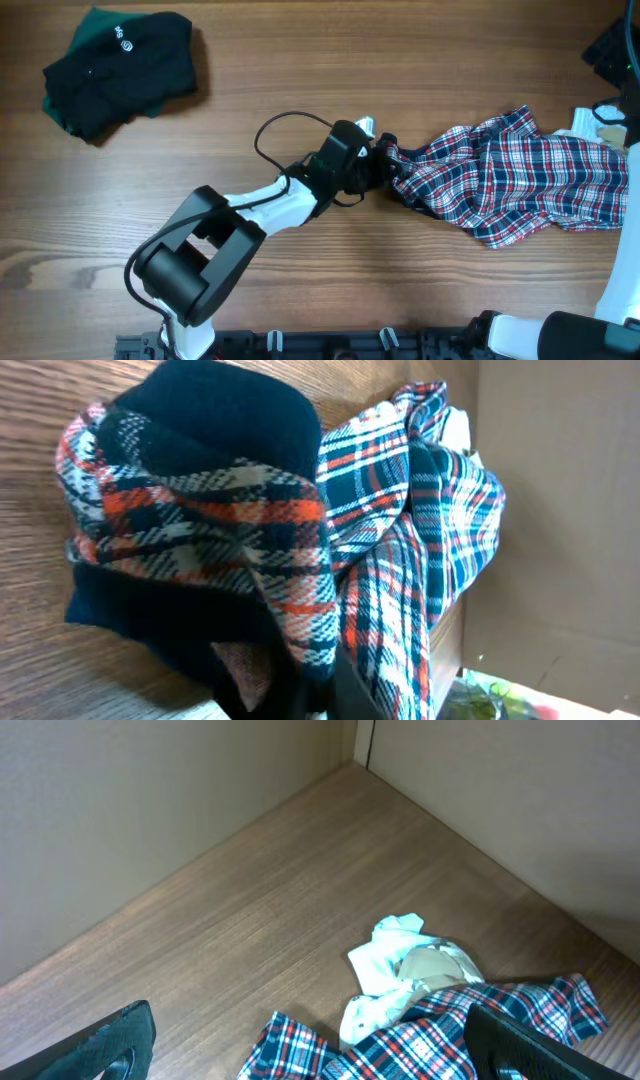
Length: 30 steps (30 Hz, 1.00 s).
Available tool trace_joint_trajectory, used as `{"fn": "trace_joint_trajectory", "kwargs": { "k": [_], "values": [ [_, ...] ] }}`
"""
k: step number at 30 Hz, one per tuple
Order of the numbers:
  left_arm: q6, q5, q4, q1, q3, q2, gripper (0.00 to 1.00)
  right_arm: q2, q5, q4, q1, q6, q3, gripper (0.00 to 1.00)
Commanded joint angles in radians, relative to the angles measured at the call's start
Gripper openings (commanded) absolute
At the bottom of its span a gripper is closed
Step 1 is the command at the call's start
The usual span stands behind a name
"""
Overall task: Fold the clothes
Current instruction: 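Grasp the garment's left edge with the left gripper, then pull the garment edge leftward with the left gripper to spread it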
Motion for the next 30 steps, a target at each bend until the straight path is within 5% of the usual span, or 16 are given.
{"fn": "trace_joint_trajectory", "kwargs": {
  "k": [1, 6, 21, 30],
  "values": [
    [0.014, 0.008, 0.005, -0.005, 0.016, 0.008, 0.04, 0.001, -0.015, -0.001, -0.003, 0.018, 0.022, 1.0],
    [0.155, 0.092, -0.034, 0.006, 0.064, -0.049, 0.04, 0.001, -0.015, -0.007, -0.003, 0.018, 0.022, 1.0],
    [0.521, 0.084, -0.544, 0.052, 0.235, -0.389, 0.04, 0.001, -0.015, -0.015, -0.003, 0.019, 0.022, 1.0],
    [0.674, -0.203, -0.879, 0.052, 0.343, -0.508, 0.04, 0.001, -0.002, -0.022, -0.003, 0.05, 0.022, 1.0]
  ]
}}
